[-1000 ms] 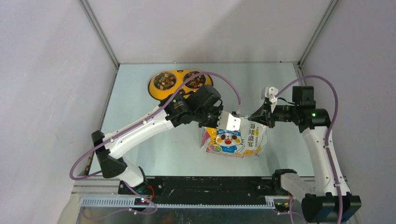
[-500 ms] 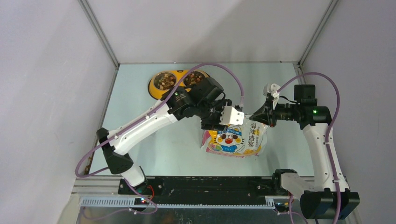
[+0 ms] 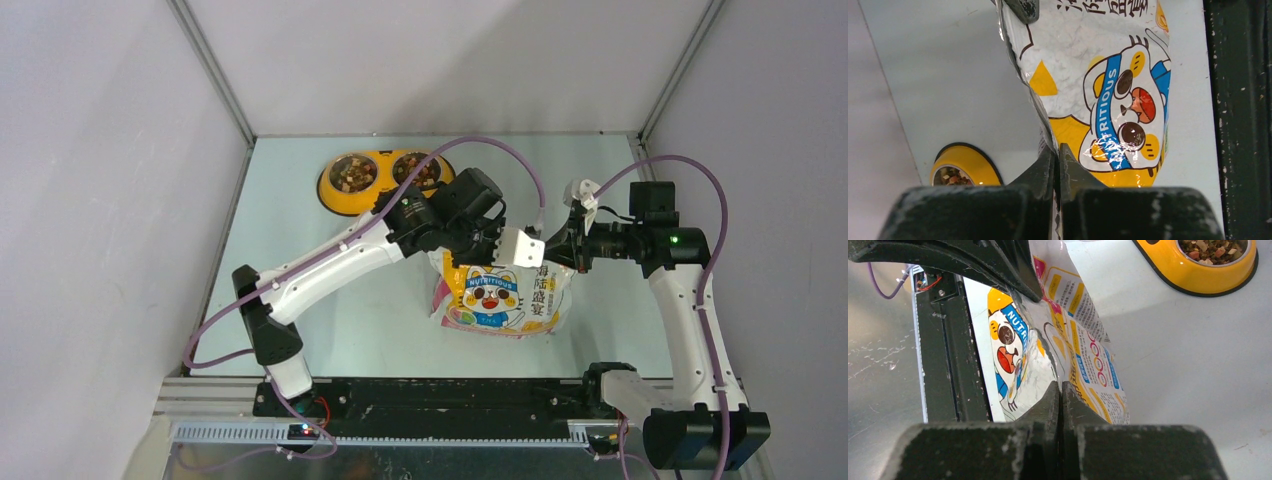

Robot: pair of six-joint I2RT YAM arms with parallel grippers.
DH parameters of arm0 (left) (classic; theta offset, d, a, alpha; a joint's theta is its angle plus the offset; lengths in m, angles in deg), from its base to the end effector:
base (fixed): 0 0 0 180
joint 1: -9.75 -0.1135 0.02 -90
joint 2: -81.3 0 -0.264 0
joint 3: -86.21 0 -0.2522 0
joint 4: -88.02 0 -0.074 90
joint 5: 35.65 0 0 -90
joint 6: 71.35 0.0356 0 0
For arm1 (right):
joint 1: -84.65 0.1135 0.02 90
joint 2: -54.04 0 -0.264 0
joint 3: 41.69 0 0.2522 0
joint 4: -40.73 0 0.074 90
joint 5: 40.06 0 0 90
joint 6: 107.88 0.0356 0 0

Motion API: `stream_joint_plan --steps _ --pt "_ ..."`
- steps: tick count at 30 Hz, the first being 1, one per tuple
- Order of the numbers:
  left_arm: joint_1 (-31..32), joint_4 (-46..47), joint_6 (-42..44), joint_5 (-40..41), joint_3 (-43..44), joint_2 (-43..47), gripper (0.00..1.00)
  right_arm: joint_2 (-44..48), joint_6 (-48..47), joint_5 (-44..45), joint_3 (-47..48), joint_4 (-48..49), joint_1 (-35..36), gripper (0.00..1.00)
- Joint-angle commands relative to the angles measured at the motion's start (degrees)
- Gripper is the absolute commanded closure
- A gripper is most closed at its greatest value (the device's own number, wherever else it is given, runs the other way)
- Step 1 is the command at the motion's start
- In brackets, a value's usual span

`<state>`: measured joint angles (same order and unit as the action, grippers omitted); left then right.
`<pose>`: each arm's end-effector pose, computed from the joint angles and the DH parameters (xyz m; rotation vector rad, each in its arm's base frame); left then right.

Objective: Serve the pet food
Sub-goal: Close the pet food bag at the center of the board.

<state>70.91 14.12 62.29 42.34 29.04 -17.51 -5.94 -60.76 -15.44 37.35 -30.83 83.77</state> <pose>0.1676 -0.3197 0.3938 2.0007 1.4219 -0.3914 0.1808 0.0296 0.3540 -1.1111 1.6922 0.9277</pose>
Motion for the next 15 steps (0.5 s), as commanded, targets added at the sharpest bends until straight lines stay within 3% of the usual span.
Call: stream_joint_plan --steps 1,8,13,14,15 --pt "0.6 1.0 -0.9 -0.5 0.6 0.6 0.99 0.3 0.4 -4.0 2.2 1.9 0.0 1.0" --pt "0.6 -1.0 0.1 -2.7 2.4 1.0 1.0 0.7 -1.7 -5.5 2.2 0.3 -0.4 1.0" --pt "0.0 -1.4 -0.7 -4.4 4.3 1.3 1.0 0.2 -8.7 -8.8 2.8 -6.5 -0.6 1.0" --pt "-0.1 -0.8 -1.9 -3.7 4.2 1.2 0.94 -0.3 -10.3 -9.6 3.4 -9.8 -0.4 1.0" --pt "-0.3 0.8 -2.7 -3.5 4.0 1.2 0.7 -0.5 -13.2 -9.8 3.8 -11.4 -0.3 1.0"
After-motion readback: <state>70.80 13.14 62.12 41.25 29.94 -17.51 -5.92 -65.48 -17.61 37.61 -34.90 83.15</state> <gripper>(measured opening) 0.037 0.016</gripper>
